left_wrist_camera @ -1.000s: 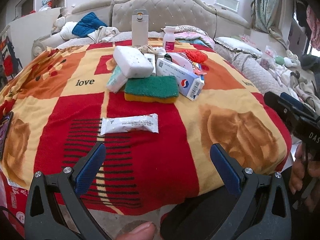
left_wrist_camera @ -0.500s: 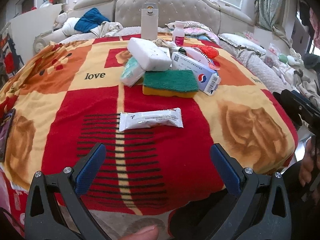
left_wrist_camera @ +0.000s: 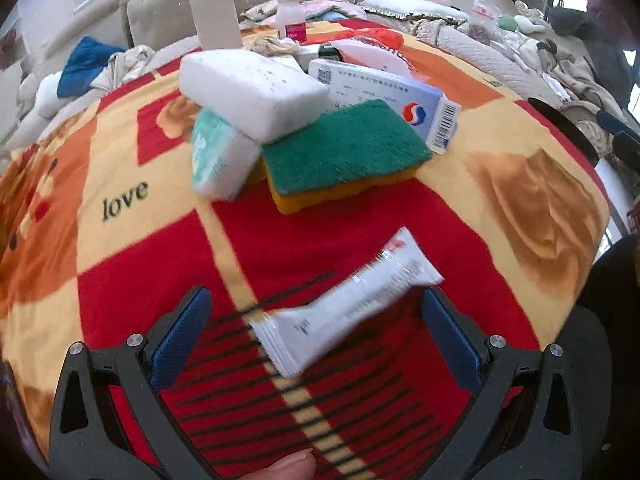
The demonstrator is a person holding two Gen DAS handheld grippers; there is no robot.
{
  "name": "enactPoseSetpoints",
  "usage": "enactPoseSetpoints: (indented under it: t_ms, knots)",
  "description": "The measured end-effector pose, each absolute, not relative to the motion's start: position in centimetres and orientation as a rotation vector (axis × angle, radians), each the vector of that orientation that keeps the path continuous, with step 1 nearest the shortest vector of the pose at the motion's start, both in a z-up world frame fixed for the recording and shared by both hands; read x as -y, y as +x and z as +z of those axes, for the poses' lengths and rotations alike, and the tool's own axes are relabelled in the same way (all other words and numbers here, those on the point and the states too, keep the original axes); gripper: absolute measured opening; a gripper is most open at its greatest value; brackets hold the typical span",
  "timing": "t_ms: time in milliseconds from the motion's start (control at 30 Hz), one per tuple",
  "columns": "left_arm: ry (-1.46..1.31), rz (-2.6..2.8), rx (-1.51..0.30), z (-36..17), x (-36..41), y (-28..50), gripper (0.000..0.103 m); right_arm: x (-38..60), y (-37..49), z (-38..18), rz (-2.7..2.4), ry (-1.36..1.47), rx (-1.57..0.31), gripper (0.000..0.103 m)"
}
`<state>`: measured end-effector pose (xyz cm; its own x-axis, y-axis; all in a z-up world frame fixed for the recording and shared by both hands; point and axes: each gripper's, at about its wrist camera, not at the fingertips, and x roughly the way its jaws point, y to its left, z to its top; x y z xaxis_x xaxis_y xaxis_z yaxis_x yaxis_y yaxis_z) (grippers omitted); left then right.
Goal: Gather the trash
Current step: 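Lower the left tool toward the white tube on the blanket, then grasp the white tube with the left tool while the right tool grasps the white-blue medicine box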
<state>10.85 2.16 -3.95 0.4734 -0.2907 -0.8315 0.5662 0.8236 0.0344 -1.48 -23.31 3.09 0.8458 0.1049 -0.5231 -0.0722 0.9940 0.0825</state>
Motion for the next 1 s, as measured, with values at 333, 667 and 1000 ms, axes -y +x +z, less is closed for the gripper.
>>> enactPoseSetpoints:
  t_ms: [333, 667, 1000]
  knots:
    - [0.183, -0.495, -0.949, -4.2, -1.6, 12.1, 0.100, 22.8, -1.2, 2.9, 0.095, 0.039, -0.567, 0.103]
    - [0.163, -0.420, -0.918, -4.9, -1.0, 11.2, 0.102, 22.3, -1.2, 2.7, 0.101, 0.018, -0.574, 0.103]
    - [0.138, -0.401, -0.845, -4.7, -1.4, 9.6, 0.078, 23.8, 1.0, 2.3, 0.180, 0.198, -0.534, 0.102]
